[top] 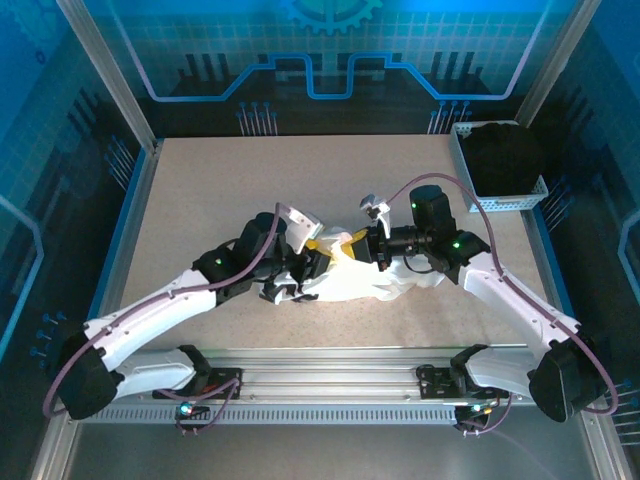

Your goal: Fold the inside-out t-shirt

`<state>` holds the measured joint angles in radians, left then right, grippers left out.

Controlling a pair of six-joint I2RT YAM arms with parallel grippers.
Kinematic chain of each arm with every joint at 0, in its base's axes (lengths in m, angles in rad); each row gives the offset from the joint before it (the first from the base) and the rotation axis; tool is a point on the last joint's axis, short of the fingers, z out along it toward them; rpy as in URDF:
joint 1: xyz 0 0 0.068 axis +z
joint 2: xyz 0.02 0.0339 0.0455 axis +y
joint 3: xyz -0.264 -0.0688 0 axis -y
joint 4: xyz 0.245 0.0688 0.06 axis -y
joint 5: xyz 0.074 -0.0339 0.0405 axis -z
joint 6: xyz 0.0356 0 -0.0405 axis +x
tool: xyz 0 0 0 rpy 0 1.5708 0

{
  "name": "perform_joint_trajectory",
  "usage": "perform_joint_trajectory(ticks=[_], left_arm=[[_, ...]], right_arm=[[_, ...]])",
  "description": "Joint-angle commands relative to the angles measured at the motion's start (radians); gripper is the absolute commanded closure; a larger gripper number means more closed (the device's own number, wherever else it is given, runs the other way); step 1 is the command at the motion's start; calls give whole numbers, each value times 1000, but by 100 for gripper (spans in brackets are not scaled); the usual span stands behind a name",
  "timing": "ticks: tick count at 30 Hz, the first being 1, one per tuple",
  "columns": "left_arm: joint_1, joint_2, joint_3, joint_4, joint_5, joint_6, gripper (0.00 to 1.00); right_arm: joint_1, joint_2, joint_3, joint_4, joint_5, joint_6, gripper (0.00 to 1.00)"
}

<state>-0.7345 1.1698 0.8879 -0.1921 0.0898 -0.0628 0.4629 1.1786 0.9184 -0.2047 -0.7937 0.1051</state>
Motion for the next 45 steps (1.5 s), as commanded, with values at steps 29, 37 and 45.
perform_joint_trajectory(ticks=[29, 37, 45], left_arm=[[271, -120, -141, 633, 715, -720, 100], [274, -103, -133, 592, 696, -692, 100], [274, -113, -135, 577, 689, -683, 100]], right_arm=[[79, -158, 4, -144, 552, 56, 70], [213, -274, -156, -42, 429, 39, 50], [272, -165, -99, -19, 518, 34, 50]])
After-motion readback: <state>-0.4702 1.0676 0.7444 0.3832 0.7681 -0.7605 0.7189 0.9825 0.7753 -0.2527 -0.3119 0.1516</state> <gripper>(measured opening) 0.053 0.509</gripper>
